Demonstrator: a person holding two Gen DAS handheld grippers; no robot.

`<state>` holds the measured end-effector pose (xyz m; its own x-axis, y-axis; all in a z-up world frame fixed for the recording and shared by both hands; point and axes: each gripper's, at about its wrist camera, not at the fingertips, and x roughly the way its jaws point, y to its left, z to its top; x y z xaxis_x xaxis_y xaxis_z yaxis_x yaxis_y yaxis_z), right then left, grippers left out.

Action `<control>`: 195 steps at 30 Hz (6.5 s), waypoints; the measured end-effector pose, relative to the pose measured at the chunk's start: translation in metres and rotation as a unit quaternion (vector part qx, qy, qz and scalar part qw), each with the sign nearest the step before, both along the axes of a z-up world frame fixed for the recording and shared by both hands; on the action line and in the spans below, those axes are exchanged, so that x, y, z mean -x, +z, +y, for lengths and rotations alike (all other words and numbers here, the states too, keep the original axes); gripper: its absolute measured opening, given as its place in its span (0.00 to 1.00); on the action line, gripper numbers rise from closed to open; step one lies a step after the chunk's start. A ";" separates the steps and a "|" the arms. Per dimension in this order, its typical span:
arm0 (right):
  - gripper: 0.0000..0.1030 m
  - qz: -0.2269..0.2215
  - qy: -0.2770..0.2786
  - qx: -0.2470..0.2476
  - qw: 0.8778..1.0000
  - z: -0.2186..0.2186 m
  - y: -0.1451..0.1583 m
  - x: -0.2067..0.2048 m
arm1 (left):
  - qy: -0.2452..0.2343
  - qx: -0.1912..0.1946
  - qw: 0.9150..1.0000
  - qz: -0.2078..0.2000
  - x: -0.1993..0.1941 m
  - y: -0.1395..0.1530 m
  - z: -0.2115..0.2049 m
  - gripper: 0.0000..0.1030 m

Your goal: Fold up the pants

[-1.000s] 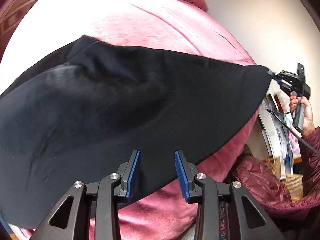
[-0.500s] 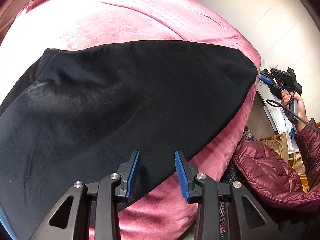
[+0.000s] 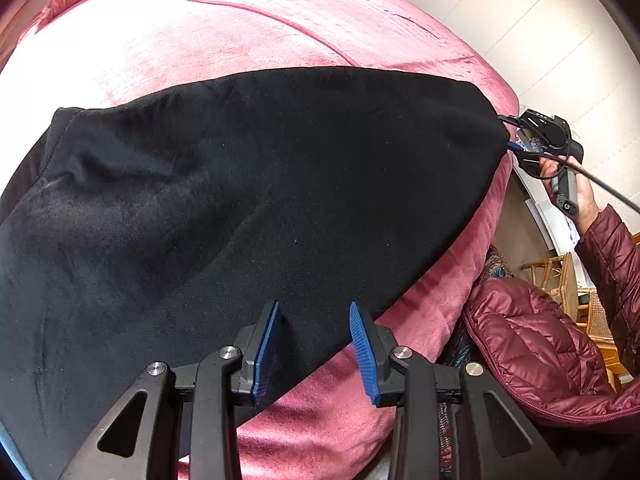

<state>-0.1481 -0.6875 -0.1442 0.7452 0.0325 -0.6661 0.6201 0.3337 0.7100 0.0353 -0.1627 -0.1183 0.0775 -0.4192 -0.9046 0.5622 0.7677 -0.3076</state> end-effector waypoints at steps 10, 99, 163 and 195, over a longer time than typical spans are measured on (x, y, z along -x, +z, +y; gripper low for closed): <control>0.16 0.027 0.064 0.045 0.997 0.003 0.030 -0.006 | -0.010 0.011 1.000 0.007 0.001 -0.003 -0.007 0.35; 0.05 0.136 0.060 0.119 0.982 0.042 0.013 0.016 | 0.191 -0.016 0.979 -0.071 0.001 0.005 0.105 0.39; 0.40 -0.018 0.604 0.219 0.766 0.503 0.063 -0.231 | 0.500 0.046 0.863 -0.059 0.056 0.049 0.388 0.46; 0.41 0.063 0.601 0.232 0.762 0.467 -0.014 -0.099 | 0.581 0.052 0.812 0.030 0.081 -0.022 0.409 0.06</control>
<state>-0.0489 -0.2201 -0.1586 0.2932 0.3799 -0.8773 -0.2779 0.9119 0.3020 -0.0454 0.2460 -0.1407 0.4332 -0.1690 -0.8853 -0.5408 0.7371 -0.4053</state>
